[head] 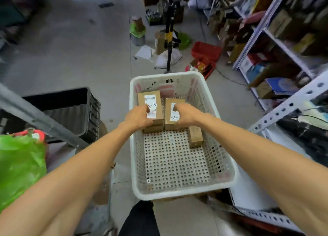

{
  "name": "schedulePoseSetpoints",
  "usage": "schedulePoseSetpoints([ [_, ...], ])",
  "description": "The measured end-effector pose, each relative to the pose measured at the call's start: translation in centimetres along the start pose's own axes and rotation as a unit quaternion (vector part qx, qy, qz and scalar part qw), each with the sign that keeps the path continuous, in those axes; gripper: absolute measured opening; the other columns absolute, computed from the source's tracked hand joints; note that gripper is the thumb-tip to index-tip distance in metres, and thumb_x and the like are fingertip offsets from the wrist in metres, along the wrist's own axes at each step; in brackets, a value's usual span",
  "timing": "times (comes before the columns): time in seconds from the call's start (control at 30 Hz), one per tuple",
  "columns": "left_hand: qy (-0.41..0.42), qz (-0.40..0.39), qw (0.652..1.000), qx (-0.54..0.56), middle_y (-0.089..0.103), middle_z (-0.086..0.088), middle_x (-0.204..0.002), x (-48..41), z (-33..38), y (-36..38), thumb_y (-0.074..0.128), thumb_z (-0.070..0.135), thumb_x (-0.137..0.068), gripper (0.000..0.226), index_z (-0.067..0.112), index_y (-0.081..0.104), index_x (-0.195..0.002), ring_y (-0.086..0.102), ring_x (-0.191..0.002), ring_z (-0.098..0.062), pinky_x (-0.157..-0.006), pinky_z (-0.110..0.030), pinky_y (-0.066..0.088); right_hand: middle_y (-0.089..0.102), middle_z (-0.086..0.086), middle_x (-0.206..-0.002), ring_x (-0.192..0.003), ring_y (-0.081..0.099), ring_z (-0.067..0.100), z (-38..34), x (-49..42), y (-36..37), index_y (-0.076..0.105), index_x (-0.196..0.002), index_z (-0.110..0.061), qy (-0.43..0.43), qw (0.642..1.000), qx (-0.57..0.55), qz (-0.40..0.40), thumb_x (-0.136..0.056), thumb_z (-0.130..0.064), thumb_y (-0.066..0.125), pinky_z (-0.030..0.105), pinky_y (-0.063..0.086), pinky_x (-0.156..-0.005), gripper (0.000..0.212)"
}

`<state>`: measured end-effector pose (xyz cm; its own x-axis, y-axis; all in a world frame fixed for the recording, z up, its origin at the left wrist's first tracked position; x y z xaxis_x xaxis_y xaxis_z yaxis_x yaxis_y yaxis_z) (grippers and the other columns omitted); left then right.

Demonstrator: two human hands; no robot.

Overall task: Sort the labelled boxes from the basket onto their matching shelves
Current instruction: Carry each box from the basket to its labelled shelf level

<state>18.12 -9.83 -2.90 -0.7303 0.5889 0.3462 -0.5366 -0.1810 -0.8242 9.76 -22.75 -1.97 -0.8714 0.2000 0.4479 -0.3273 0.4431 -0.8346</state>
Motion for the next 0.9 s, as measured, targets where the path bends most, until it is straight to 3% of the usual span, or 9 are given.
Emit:
schedulePoseSetpoints([
  [0.17, -0.031, -0.03, 0.999, 0.023, 0.062, -0.011, -0.113, -6.9, -4.0, 1.2, 0.069, 0.017, -0.076, 0.047, 0.011, 0.053, -0.12, 0.06, -0.1, -0.03, -0.086, -0.043, 0.053, 0.052, 0.015, -0.137, -0.124, 0.05, 0.031, -1.3, -8.5, 0.9, 0.046, -0.135, -0.005, 0.032, 0.998, -0.047, -0.027, -0.086, -0.02, 0.069, 0.035, 0.044, -0.099, 0.056],
  [0.37, -0.018, -0.023, 0.999, 0.026, 0.06, -0.006, -0.118, -13.8, -5.4, 3.6, 0.069, 0.016, -0.079, 0.048, 0.015, 0.051, -0.123, 0.06, -0.103, -0.029, -0.081, -0.038, 0.051, 0.057, 0.015, -0.127, -0.116, 0.055, 0.031, 0.9, -16.9, 4.6, 0.049, -0.129, -0.005, 0.075, 0.994, -0.062, -0.042, -0.075, -0.02, 0.074, 0.042, 0.049, -0.096, 0.061],
  [0.43, -0.019, -0.033, 0.999, 0.014, 0.059, -0.007, -0.119, -15.9, -6.0, 5.0, 0.069, 0.013, -0.079, 0.05, 0.013, 0.05, -0.125, 0.059, -0.103, -0.029, -0.078, -0.037, 0.05, 0.056, 0.014, -0.126, -0.115, 0.056, 0.03, 2.4, -19.3, 5.6, 0.05, -0.126, -0.005, 0.094, 0.992, -0.081, -0.037, -0.076, -0.02, 0.076, 0.038, 0.048, -0.095, 0.058],
  [0.6, -0.044, -0.053, 0.998, 0.004, 0.052, -0.013, -0.123, -20.7, -7.5, 8.7, 0.069, 0.014, -0.08, 0.055, 0.008, 0.046, -0.13, 0.053, -0.11, -0.031, -0.086, -0.038, 0.048, 0.053, 0.019, -0.128, -0.116, 0.053, 0.033, 6.0, -24.1, 9.0, 0.042, -0.131, -0.002, 0.154, 0.976, -0.154, -0.012, -0.08, -0.023, 0.077, 0.032, 0.043, -0.089, 0.066],
  [0.77, -0.064, -0.025, 0.997, 0.029, 0.044, -0.015, -0.127, -22.2, -9.2, 11.2, 0.063, 0.01, -0.082, 0.051, 0.007, 0.043, -0.129, 0.044, -0.116, -0.032, -0.094, -0.039, 0.042, 0.053, 0.014, -0.131, -0.119, 0.053, 0.03, 8.0, -28.1, 13.1, 0.031, -0.14, -0.005, 0.219, 0.912, -0.346, 0.024, -0.067, -0.041, 0.085, 0.035, 0.044, -0.094, 0.097],
  [0.83, -0.077, 0.003, 0.996, 0.041, 0.039, -0.013, -0.132, -22.6, -9.8, 11.7, 0.06, 0.004, -0.083, 0.053, 0.008, 0.04, -0.131, 0.038, -0.121, -0.031, -0.1, -0.038, 0.038, 0.056, 0.009, -0.133, -0.119, 0.055, 0.028, 8.4, -28.9, 15.1, 0.034, -0.139, -0.008, 0.251, 0.871, -0.42, 0.028, -0.067, -0.043, 0.085, 0.031, 0.044, -0.093, 0.095],
  [0.9, -0.117, 0.034, 0.99, 0.069, 0.032, -0.012, -0.138, -23.1, -10.8, 11.8, 0.057, 0.001, -0.083, 0.057, 0.007, 0.034, -0.136, 0.031, -0.126, -0.03, -0.104, -0.037, 0.035, 0.059, 0.008, -0.131, -0.117, 0.057, 0.027, 8.8, -29.3, 16.6, 0.041, -0.134, -0.007, 0.263, 0.853, -0.449, 0.038, -0.068, -0.038, 0.086, 0.032, 0.046, -0.094, 0.086],
])
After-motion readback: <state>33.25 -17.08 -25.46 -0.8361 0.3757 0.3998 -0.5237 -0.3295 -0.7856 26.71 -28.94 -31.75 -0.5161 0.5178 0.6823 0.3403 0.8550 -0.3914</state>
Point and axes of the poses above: each hand's wrist, its own x-axis away from the middle knuckle, its own y-axis out of the palm, z = x × y, the point moved 10 cm from there along -x, towards the middle knuckle
